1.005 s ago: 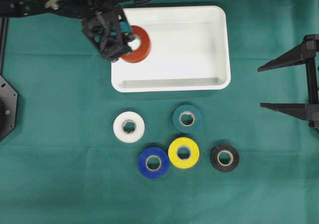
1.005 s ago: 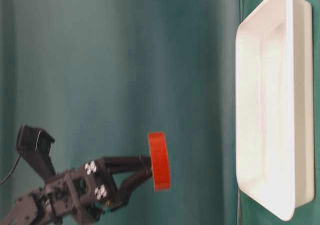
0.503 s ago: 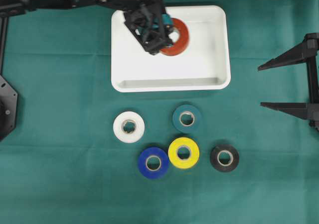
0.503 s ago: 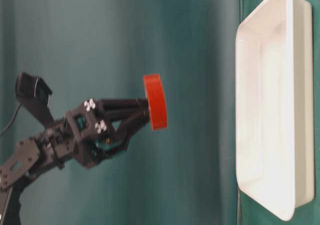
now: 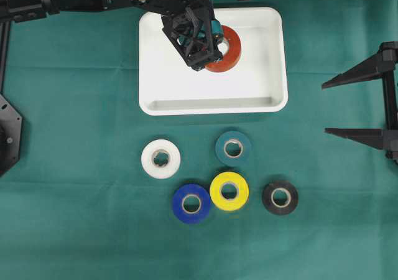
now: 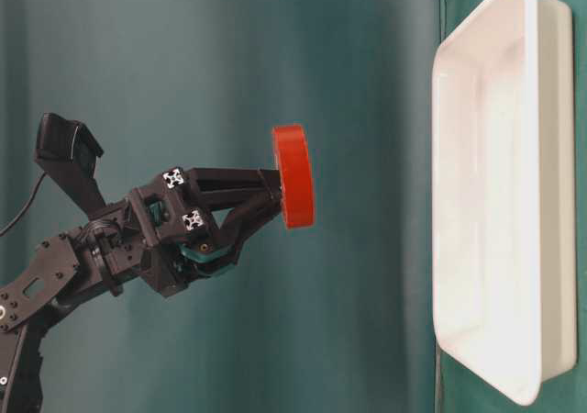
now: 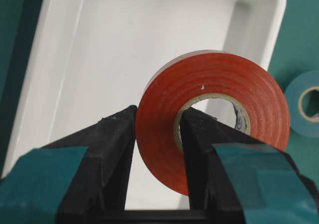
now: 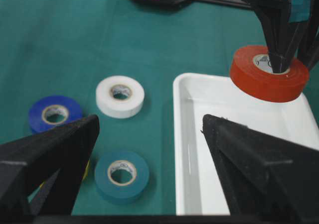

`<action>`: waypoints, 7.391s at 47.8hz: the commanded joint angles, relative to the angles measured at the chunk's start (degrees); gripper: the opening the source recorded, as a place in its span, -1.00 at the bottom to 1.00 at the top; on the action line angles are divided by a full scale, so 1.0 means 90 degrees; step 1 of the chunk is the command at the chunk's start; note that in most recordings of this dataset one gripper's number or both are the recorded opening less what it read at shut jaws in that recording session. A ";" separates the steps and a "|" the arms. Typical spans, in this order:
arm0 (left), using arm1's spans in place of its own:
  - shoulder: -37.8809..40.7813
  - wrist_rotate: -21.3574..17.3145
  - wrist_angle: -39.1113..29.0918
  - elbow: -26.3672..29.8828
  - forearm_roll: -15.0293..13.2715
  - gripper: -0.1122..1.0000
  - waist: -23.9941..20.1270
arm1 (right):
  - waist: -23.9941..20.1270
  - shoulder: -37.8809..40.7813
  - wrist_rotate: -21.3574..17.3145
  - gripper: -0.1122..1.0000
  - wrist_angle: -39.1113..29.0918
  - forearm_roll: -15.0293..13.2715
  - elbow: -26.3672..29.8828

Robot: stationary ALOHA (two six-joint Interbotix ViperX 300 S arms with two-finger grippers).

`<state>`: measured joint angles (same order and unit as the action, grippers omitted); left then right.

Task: Pick up the tape from a random location and place it into the white case.

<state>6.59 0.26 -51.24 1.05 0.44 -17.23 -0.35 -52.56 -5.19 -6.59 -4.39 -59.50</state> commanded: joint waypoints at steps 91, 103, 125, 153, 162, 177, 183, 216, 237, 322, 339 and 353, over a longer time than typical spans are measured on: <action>0.0078 0.0010 0.1514 -0.1318 0.0010 -0.41 -0.0322 | -0.0020 0.0039 -0.0020 0.85 -0.0049 -0.0020 0.0186; 0.0449 0.0000 0.1904 -0.1494 0.0010 -0.41 -0.0400 | -0.0020 0.0049 -0.0020 0.85 -0.0049 -0.0029 0.0176; 0.0947 -0.0029 0.2051 -0.1465 0.0010 -0.41 -0.0459 | -0.0020 0.0098 -0.0029 0.85 -0.0039 -0.0020 0.0166; 0.0938 -0.0039 0.2100 -0.1445 0.0010 0.49 -0.0420 | -0.0020 0.0098 -0.0039 0.85 -0.0049 -0.0020 0.0176; 0.0918 -0.0039 0.2090 -0.1455 0.0010 0.95 -0.0430 | -0.0020 0.0088 -0.0049 0.85 -0.0059 -0.0010 0.0176; 0.0645 -0.0029 0.1846 -0.1406 0.0010 0.93 -0.0410 | -0.0010 0.0078 -0.0049 0.85 -0.0068 -0.0010 0.0195; 0.0332 -0.0029 0.1631 -0.1289 0.0010 0.93 -0.0361 | -0.0010 0.0068 -0.0049 0.85 -0.0068 -0.0010 0.0215; -0.0146 -0.0010 0.1133 -0.1055 0.0010 0.93 0.0508 | -0.0010 0.0059 -0.0068 0.85 -0.0176 -0.0010 0.0244; -0.0273 -0.0010 0.1338 -0.1133 0.0010 0.93 0.1504 | -0.0010 0.0059 -0.0088 0.85 -0.0176 0.0010 0.0283; -0.6318 -0.0039 0.4443 -0.6504 0.0000 0.93 0.1709 | -0.0020 0.0010 -0.0078 0.85 -0.0215 0.0059 0.0283; -0.6309 -0.0020 0.4443 -0.6504 -0.0020 0.93 0.1709 | -0.0586 0.0000 -0.0098 0.85 -0.0303 0.0205 0.0293; -0.6309 -0.0010 0.4434 -0.6504 -0.0020 0.93 0.1709 | -0.1348 0.0020 -0.0098 0.85 -0.0361 0.0225 0.0283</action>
<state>-50.45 0.09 -11.78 -58.27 0.44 -2.02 -12.22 -52.73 -5.98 -9.84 -2.46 -58.45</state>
